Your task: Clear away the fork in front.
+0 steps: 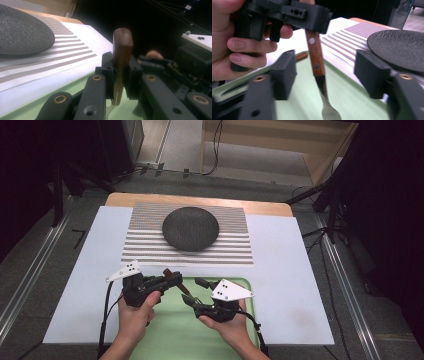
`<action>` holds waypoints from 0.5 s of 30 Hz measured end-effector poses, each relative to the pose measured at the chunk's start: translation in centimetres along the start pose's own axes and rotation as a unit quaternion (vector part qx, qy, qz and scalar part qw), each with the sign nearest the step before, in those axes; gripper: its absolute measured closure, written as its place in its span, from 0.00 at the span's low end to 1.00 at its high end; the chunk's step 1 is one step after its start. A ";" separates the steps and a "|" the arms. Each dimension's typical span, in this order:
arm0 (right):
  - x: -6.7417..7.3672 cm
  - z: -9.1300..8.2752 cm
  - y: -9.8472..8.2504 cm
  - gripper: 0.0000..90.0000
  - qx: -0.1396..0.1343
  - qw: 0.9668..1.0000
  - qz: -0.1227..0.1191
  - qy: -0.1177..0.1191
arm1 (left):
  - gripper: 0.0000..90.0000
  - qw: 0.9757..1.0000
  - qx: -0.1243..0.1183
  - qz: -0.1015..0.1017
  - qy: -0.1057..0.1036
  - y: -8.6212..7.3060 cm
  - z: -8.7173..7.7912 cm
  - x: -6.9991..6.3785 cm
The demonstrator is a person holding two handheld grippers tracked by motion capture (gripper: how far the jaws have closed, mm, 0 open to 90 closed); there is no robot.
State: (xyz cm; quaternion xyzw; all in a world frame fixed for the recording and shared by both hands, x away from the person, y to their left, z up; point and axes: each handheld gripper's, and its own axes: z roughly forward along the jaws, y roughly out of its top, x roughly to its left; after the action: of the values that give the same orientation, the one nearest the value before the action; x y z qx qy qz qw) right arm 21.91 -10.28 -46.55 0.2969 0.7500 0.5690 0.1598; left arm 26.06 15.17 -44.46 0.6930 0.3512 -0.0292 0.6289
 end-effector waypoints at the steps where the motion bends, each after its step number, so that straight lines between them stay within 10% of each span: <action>1: -0.1 -0.2 0.1 0.29 -0.002 1.000 -0.001 0.001 | 0.89 1.000 0.000 0.000 -0.001 0.0 -0.1 0.0; 8: -2.2 -2.1 0.2 0.01 -0.010 0.999 0.011 -0.034 | 0.89 1.000 0.001 0.009 -0.010 0.3 -1.0 0.1; 15: -5.1 -4.5 -0.4 0.00 -0.010 0.996 0.019 -0.087 | 0.89 1.000 -0.006 0.013 -0.018 1.0 -2.4 0.0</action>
State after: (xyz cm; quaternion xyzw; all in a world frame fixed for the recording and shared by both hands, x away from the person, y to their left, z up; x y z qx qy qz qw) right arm 23.15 -16.99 -46.06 0.3576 0.7217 0.5515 0.2171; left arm 25.61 17.37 -43.15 0.6933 0.3306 -0.0312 0.6396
